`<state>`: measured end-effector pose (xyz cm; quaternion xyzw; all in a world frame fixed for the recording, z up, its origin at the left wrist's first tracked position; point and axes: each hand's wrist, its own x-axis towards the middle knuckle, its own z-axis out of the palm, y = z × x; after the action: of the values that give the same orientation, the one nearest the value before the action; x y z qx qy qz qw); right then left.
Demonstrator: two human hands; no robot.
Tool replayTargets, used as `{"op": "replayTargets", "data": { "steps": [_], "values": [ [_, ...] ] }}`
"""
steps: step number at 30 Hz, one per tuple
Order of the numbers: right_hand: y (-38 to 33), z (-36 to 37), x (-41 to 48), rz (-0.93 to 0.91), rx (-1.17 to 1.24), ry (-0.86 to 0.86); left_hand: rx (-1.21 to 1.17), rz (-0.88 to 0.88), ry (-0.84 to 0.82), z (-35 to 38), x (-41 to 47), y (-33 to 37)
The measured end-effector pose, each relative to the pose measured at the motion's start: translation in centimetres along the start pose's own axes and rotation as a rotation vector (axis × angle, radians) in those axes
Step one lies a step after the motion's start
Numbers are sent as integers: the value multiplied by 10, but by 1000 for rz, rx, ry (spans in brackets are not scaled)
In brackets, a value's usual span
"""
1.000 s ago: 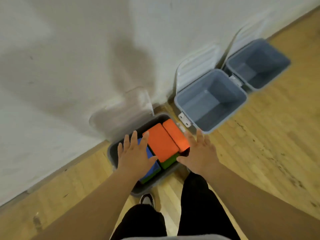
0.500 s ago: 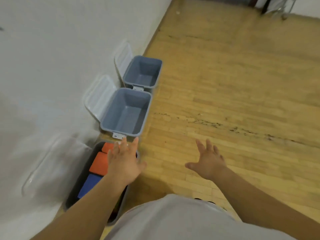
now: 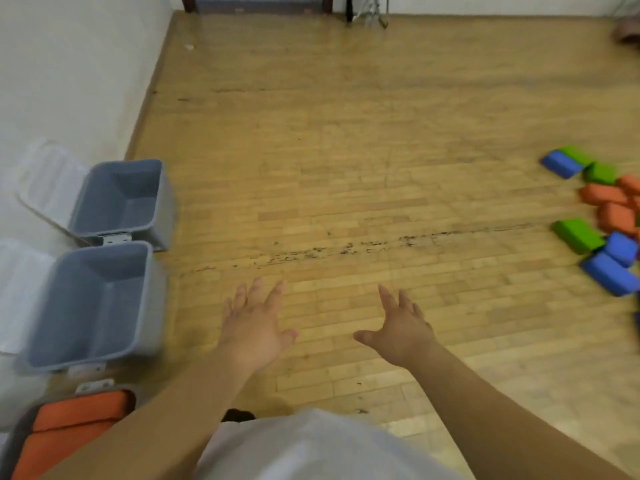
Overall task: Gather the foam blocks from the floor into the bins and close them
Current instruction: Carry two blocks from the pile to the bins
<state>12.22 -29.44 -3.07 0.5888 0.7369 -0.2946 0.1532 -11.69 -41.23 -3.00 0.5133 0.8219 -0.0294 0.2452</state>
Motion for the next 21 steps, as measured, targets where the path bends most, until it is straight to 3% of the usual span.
{"op": "replayTargets", "data": {
  "steps": [12, 21],
  "values": [
    [124, -63, 70, 276, 289, 61, 199, 251, -82, -27, 154, 146],
    [171, -160, 197, 453, 375, 80, 370, 501, -150, -68, 349, 264]
  ]
}}
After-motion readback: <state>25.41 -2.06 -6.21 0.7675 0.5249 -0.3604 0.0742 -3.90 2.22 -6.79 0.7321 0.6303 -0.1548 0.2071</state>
